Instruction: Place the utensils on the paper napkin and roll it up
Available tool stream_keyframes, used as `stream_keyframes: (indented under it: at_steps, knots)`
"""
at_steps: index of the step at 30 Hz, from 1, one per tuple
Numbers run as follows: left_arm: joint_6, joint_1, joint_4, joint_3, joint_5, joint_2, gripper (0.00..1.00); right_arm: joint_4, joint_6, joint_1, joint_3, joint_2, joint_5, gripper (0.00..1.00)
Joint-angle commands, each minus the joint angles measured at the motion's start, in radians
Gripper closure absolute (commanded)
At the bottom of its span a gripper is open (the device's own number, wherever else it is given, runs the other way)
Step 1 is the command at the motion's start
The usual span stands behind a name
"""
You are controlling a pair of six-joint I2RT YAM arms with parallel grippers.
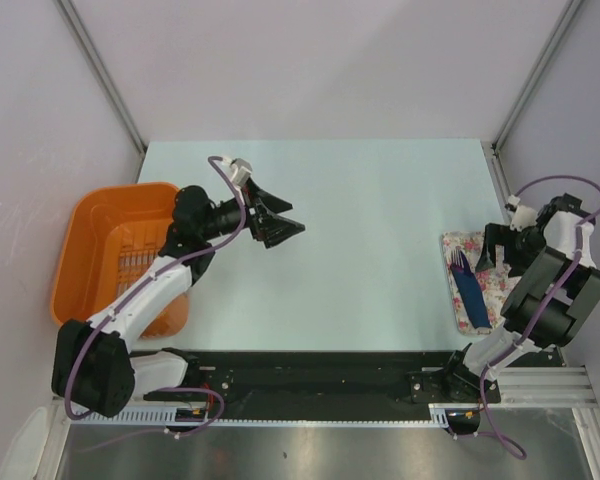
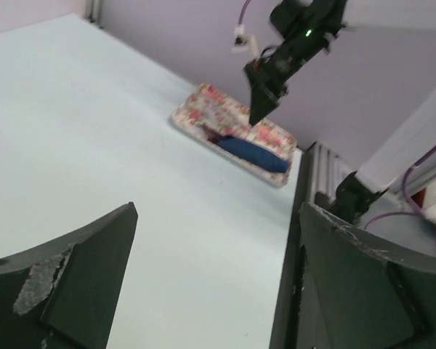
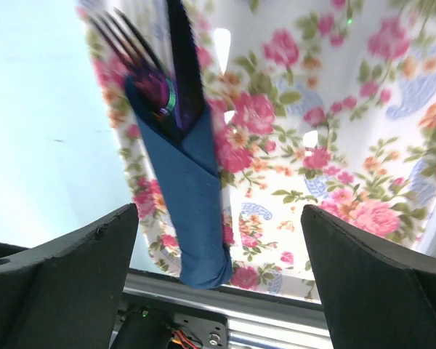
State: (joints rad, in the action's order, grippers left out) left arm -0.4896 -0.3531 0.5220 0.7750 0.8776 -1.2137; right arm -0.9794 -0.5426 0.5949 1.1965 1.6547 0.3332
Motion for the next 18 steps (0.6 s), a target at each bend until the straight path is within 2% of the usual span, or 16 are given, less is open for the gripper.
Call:
stream_keyframes:
  at_steps: [1,4,5,7,8,9,10,12,14,18]
  knots:
    - [0.183,0.034,-0.274,0.133,-0.042,0.040,0.00,-0.100,0.003,-0.058,0.124,-0.048,0.094,0.00]
    - [0.265,0.069,-0.547,0.272,-0.058,-0.016,0.00,-0.116,0.075,-0.160,0.204,-0.061,0.148,0.00]
    - [0.285,0.081,-0.708,0.364,-0.065,-0.039,0.00,-0.101,0.104,-0.197,0.224,-0.070,0.159,0.00]
    - [0.328,0.118,-0.857,0.464,-0.130,-0.124,0.00,-0.076,0.185,-0.308,0.290,-0.072,0.177,0.00]
    - [0.348,0.132,-1.016,0.571,-0.146,-0.154,0.00,-0.047,0.206,-0.344,0.313,-0.069,0.181,0.00]
    - [0.386,0.166,-1.080,0.622,-0.153,-0.191,0.00,-0.027,0.226,-0.380,0.328,-0.067,0.182,0.00]
    - [0.401,0.183,-1.141,0.668,-0.175,-0.243,0.00,-0.009,0.257,-0.456,0.353,-0.062,0.176,0.00]
    - [0.440,0.236,-1.256,0.766,-0.183,-0.288,0.00,0.043,0.294,-0.532,0.365,-0.049,0.149,0.00]
    - [0.465,0.272,-1.295,0.808,-0.202,-0.319,0.00,0.128,0.337,-0.647,0.359,-0.042,0.141,0.00]
    - [0.528,0.275,-1.340,0.805,-0.363,-0.314,0.00,0.248,0.389,-0.819,0.376,0.011,0.107,0.00]
